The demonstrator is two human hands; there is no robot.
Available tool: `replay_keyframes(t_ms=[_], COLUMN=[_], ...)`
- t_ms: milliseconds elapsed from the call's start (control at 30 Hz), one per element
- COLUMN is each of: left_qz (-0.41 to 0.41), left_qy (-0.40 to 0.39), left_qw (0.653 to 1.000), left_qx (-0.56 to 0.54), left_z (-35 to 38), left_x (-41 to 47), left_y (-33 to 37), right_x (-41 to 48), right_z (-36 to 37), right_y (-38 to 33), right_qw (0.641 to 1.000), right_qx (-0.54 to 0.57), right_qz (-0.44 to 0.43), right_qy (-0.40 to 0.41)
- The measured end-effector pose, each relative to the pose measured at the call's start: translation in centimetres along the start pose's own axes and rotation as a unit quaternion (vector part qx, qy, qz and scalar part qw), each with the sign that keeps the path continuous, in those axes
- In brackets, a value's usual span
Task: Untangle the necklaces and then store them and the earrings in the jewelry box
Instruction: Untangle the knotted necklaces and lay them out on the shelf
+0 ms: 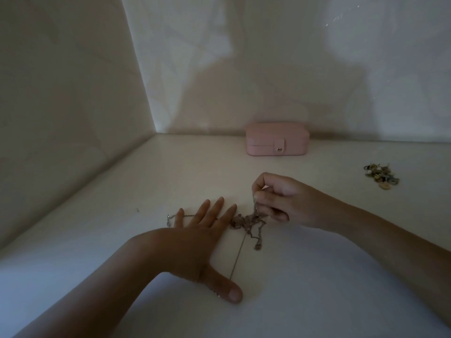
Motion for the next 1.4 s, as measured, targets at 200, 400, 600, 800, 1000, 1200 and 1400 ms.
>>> replay_keyframes(t_ms=[200, 400, 600, 800, 1000, 1200, 1400], left_qz=[0.001, 0.002, 0.005, 0.012, 0.153, 0.166, 0.209], left_qy=[0.002, 0.011, 0.018, 0.077, 0.273, 0.254, 0.286], left_qw=[1.000, 1.000, 1.000, 0.995, 0.837, 0.672, 0.577], left_qx=[-0.003, -0.006, -0.018, -0.059, -0.450, -0.676, -0.736], left_z=[0.0, 0.0, -0.1, -1.2, -5.8, -6.0, -7.0], left_x=[0.0, 0.1, -0.1, 0.3, 0.1, 0.6, -0.4], left_y=[0.0, 0.0, 0.0, 0.7, 1.2, -0.2, -1.9], right_x=[-1.0, -0.8, 0.1, 0.3, 0.7, 2.6, 5.8], right_z=[-1.2, -0.9, -0.9, 1.1, 0.5, -1.3, -1.0], right_y=[-2.1, -2.1, -1.0, -0.4, -1.8, -3.8, -6.8], right_qw=[0.945, 0.899, 0.995, 0.959, 0.991, 0.995, 0.960], right_qx=[-0.310, -0.400, 0.052, 0.279, 0.123, 0.044, -0.109], right_qz=[-0.094, -0.160, -0.043, 0.017, -0.025, -0.036, -0.141], right_qy=[0.046, 0.079, 0.072, -0.050, -0.034, 0.077, 0.216])
Point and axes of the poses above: each hand's wrist, its own x-axis towards the middle knuckle, its own z-axis out of the palm, y = z × x, the point moved 6 cm from there along x, towards the middle knuckle, and after that the axes turned 5 degrees about -z, right-handed, at the moved point
